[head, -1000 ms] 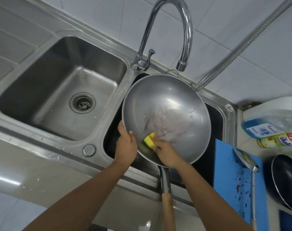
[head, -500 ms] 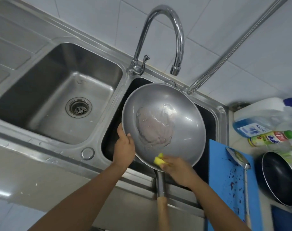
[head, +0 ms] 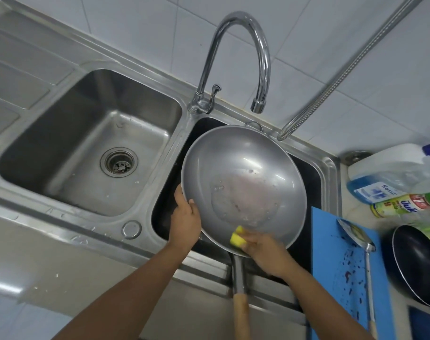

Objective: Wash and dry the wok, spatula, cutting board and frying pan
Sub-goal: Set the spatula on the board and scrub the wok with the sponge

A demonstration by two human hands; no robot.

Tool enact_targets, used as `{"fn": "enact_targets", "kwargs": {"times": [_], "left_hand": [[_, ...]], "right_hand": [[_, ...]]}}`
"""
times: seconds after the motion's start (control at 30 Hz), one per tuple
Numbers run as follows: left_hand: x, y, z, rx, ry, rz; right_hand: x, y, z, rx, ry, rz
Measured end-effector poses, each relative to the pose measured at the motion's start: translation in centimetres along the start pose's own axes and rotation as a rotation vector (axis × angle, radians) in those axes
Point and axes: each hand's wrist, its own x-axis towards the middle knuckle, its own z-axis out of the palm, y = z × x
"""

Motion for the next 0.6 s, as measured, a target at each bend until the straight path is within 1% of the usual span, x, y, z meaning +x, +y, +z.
{"fn": "enact_targets", "kwargs": {"times": [0.07,0.1,0.13,0.17,0.23,0.27,0.33,0.37,0.43,0.5,0.57,0.6], "left_hand": [[0.1,0.0,0.1,0.002,0.001,-0.007],[0.2,-0.1,0.1,0.002,0.002,-0.007],[0.2,-0.1,0.1,0.004,0.003,-0.005],[0.2,-0.2,0.1,0.004,0.003,-0.002],[0.2,-0.2,0.2,0.009,0.011,0.010],[0.2,-0.2,0.2,0.020,0.022,0.022],[0.3,-0.3,0.3,0.038,0.045,0.044],[0.3,-0.3,0.4,0.036,0.046,0.049],[0.4,-0.4,0.3,0.015,0.034,0.037],[0.5,-0.4,0.2,-0.016,0.011,0.012],[0.4,-0.3,0.2,-0.032,-0.002,0.001],[0.4,-0.2,0.2,-0.038,-0.006,-0.002]], "right_hand": [[-0.6,2.0,-2.1,-0.390,0.074,0.115],[-0.4,2.3,-2.4,-0.453,0.075,0.162],[0.2,1.9,-2.3,-0.408,0.057,0.155],[1.2,1.1,-1.4,-0.286,0.019,0.097],[3.7,-1.2,1.2,-0.064,-0.057,-0.075],[5.1,-2.9,2.0,-0.029,-0.059,-0.144],[8.4,-6.2,2.1,-0.039,-0.023,-0.187],[10.5,-7.5,1.6,-0.055,0.020,-0.200],[15.0,-9.1,0.1,-0.111,0.161,-0.253],[19.2,-9.3,-2.0,-0.169,0.350,-0.229],[22.1,-8.7,-4.3,-0.186,0.574,-0.111],[22.8,-8.3,-5.3,-0.156,0.668,0.007]]}}
